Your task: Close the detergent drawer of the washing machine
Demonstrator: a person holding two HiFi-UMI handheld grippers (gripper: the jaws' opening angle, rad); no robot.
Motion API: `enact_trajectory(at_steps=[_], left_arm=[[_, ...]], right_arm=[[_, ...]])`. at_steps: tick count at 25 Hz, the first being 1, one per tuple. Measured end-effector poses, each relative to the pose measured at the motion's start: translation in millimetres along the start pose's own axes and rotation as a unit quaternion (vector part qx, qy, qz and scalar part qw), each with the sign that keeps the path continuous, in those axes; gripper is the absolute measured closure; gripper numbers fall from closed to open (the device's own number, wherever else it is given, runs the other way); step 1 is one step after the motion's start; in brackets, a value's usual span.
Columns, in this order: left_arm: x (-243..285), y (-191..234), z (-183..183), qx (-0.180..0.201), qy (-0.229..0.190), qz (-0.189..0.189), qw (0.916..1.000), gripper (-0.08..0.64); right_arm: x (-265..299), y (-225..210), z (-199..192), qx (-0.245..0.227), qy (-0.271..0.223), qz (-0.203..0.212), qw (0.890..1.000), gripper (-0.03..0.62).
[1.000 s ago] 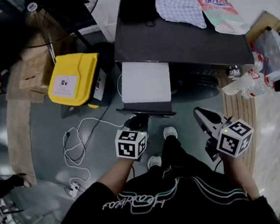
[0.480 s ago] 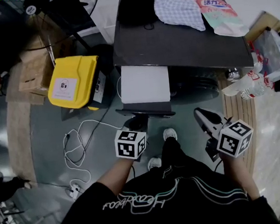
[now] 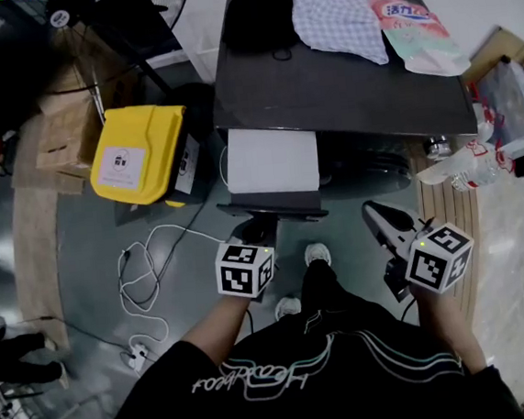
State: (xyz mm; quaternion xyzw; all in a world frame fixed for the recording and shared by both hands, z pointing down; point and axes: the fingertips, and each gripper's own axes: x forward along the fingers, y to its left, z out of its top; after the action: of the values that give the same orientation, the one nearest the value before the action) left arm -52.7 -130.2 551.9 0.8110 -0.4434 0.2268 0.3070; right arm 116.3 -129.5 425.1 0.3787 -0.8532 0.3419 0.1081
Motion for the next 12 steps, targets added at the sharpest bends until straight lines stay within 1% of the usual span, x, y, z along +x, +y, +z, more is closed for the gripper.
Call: enact_trajectory(at_steps=[12], left_arm=[[11.1, 5.6, 10.2, -0.006, 0.005, 0.011, 0.9999, 0.537]], right_arm=[[7.0, -14.8, 13.1, 0.001, 0.003, 0.005, 1.0, 0.565]])
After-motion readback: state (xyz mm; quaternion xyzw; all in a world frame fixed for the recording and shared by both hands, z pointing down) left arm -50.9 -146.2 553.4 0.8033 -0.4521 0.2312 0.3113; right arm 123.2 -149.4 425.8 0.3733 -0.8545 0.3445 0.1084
